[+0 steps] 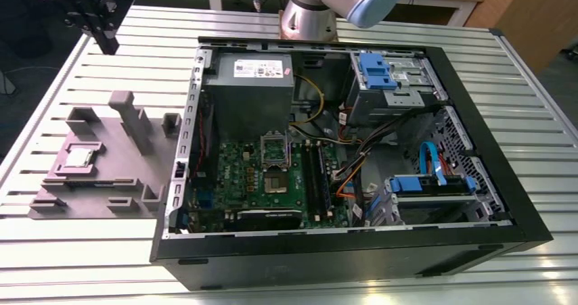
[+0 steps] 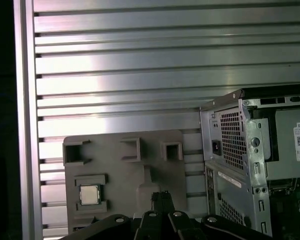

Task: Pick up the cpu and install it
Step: 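Reach for the cpu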

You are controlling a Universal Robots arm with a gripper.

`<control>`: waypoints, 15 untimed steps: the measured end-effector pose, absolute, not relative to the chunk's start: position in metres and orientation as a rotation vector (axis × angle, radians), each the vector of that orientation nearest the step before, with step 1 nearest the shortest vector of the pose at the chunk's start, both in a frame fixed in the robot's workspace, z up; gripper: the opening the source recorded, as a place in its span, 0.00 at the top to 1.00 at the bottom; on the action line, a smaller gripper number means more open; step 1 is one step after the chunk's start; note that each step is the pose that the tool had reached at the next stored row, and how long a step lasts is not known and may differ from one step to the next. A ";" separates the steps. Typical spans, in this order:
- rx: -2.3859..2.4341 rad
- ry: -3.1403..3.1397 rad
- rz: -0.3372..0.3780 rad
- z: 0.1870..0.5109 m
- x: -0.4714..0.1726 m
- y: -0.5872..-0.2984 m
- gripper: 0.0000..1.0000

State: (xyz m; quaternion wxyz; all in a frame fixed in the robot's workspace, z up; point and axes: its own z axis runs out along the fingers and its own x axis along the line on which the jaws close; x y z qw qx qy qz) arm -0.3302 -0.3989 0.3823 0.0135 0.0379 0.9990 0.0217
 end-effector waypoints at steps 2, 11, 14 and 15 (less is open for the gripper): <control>0.118 3.112 0.068 0.382 -0.332 -0.399 0.90; 0.118 3.112 0.068 0.382 -0.342 -0.399 0.90; 0.118 3.112 0.068 0.382 -0.345 -0.399 0.90; 0.118 3.112 0.068 0.382 -0.346 -0.399 0.90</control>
